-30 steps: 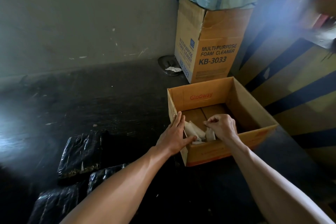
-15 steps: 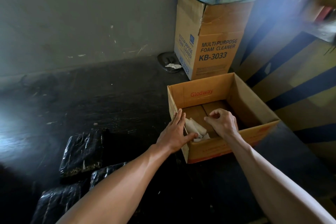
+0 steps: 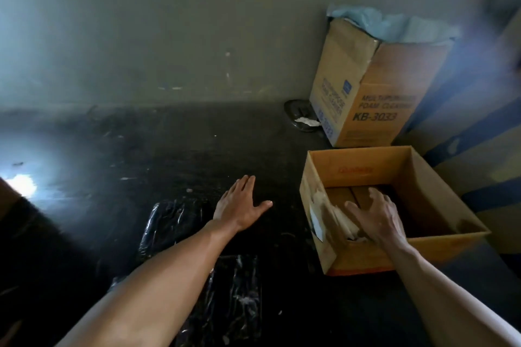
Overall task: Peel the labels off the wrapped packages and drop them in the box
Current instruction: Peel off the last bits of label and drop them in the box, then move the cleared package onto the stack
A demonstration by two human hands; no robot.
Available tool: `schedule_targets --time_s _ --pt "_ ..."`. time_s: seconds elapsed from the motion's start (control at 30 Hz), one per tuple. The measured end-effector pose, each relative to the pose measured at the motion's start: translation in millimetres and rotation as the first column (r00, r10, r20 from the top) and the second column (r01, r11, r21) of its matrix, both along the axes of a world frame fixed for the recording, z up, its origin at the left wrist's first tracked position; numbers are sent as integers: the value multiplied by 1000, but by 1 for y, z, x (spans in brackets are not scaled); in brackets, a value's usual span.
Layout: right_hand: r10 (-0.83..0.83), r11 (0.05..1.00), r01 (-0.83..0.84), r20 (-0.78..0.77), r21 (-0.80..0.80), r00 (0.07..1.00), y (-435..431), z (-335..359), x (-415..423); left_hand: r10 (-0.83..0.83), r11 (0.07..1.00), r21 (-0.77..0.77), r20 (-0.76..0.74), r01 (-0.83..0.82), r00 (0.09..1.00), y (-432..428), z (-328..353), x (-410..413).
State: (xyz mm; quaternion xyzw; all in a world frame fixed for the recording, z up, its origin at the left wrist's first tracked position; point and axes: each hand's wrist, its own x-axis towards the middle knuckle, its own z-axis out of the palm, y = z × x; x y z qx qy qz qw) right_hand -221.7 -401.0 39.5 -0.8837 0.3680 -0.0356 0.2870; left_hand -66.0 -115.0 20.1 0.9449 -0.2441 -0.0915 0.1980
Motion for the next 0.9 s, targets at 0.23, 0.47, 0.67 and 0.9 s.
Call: schedule_targets --time_s 0.23,0.47,0.67,0.9 --pt "141 987 -134 79 -92 987 108 20 80 227 974 18 -52 -226 973 149 -24 40" --pt "295 956 -295 6 -5 956 246 -22 137 360 932 55 -245 -358 900 249 -69 58" --pt "359 906 -295 -181 302 916 313 -77 163 292 938 -56 -402 -341 868 273 -95 62" --pt "448 858 -319 -281 403 849 335 -96 178 151 926 -213 -545 -311 824 272 -143 80"
